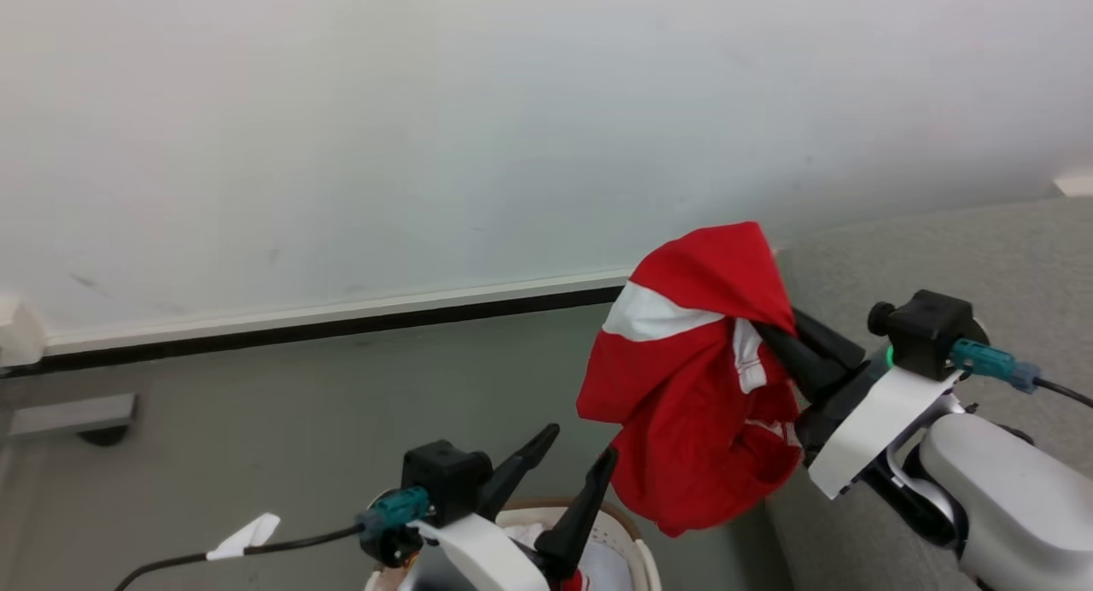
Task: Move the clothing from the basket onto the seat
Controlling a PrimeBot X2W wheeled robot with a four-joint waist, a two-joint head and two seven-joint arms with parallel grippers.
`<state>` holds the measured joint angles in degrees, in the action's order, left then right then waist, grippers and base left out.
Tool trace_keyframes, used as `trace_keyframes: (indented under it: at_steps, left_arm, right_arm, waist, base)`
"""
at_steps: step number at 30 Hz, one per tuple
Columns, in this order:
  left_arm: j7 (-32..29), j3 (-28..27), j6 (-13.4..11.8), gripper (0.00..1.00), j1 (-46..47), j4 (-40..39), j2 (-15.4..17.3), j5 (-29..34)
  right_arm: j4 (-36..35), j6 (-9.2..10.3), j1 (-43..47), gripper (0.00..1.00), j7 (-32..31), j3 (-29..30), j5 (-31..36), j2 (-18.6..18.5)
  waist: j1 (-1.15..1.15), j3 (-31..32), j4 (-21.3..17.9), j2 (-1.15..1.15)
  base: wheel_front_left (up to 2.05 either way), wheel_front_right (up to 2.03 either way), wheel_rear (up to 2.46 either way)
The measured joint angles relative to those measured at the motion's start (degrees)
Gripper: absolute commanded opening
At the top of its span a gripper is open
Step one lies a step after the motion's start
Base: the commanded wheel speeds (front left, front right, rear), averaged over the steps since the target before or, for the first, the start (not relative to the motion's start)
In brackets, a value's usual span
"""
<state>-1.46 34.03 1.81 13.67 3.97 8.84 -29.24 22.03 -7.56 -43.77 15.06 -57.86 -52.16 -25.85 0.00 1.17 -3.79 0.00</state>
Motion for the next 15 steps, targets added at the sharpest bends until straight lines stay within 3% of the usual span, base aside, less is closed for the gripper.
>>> trace_keyframes:
  at_steps: [15]
  left_arm:
    - [7.43,-0.04,0.56,1.0,1.3,6.77,-1.59,0.67]
  right_arm:
    - [-2.12,0.0,3.29,0.0,0.09,7.14,1.8,-5.19]
  waist:
    - [0.0,-2.53,-11.26,0.0]
  base:
    - [0.0,0.0,0.0]
